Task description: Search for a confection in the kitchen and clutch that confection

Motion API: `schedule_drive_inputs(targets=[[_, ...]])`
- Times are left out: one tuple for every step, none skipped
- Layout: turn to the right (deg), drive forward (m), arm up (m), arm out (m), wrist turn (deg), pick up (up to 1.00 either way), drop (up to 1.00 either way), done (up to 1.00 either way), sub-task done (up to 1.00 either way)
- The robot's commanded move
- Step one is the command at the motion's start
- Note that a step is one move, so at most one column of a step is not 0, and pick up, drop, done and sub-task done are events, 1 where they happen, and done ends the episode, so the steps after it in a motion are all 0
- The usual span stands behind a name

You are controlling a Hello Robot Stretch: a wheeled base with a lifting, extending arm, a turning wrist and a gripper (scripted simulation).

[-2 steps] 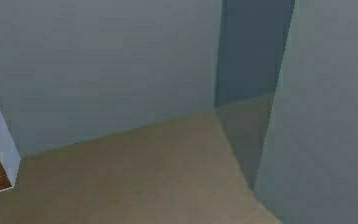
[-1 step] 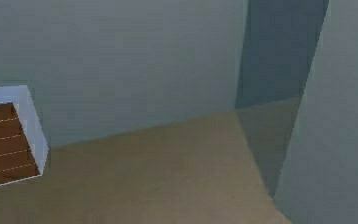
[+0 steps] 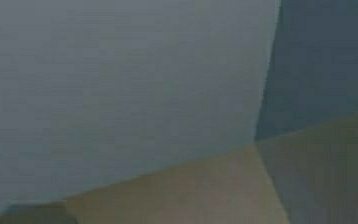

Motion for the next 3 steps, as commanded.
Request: schedule_drive_inputs(targets=[[-3.0,0.00,0.00,0.00,0.0,0.00,0.00,0.00,0.00],[0.0,0.10,0.00,0.00,0.0,0.00,0.00,0.00,0.00],[45.0,0.00,0.00,0.00,0.0,0.00,0.00,0.00,0.00]])
